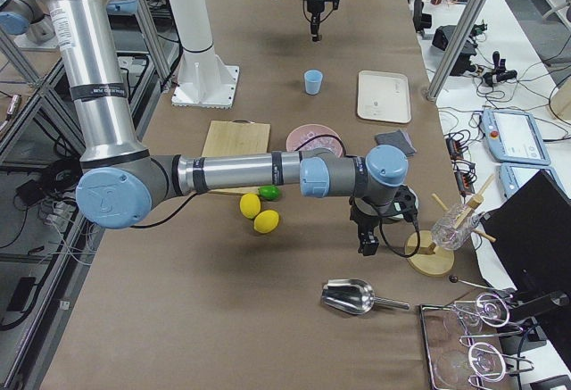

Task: Mash ice and strawberries in cup
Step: 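Carry the strawberry with the left gripper over the blue cup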

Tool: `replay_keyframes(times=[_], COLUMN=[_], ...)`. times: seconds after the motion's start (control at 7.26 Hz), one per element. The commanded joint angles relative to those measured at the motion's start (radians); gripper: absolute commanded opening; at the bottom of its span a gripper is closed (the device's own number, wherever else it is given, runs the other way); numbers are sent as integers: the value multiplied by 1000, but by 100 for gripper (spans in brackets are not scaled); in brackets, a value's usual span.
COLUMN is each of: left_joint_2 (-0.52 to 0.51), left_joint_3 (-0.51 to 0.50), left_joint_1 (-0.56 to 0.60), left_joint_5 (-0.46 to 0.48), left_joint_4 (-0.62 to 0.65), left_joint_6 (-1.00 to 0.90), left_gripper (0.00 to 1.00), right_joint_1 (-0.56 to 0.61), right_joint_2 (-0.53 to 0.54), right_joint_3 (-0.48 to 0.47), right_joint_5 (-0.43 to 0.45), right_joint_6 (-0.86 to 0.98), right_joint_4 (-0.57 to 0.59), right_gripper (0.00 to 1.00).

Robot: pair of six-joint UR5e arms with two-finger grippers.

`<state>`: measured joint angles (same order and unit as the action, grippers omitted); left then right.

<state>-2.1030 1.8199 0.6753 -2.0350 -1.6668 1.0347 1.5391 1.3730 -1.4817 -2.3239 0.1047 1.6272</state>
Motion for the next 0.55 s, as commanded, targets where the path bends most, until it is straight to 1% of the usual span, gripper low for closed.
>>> replay_keyframes(times=[0.0,0.14,0.41], left_joint_2=[-124,-152,-196], left_joint_3=[-75,-91,-108], left_joint_1=[-72,-112,-135], left_joint_5=[62,112,122], left_joint_4=[22,16,12], left_joint_6=[80,115,152], left_gripper=[22,22,22], right_joint_1=[30,36,45], right_joint_2=[1,12,27], right_joint_3=[-3,-8,-18], right_joint_5=[17,18,20], right_joint_6=[6,10,15], right_joint_4=[11,10,6], right_gripper=[99,100,100])
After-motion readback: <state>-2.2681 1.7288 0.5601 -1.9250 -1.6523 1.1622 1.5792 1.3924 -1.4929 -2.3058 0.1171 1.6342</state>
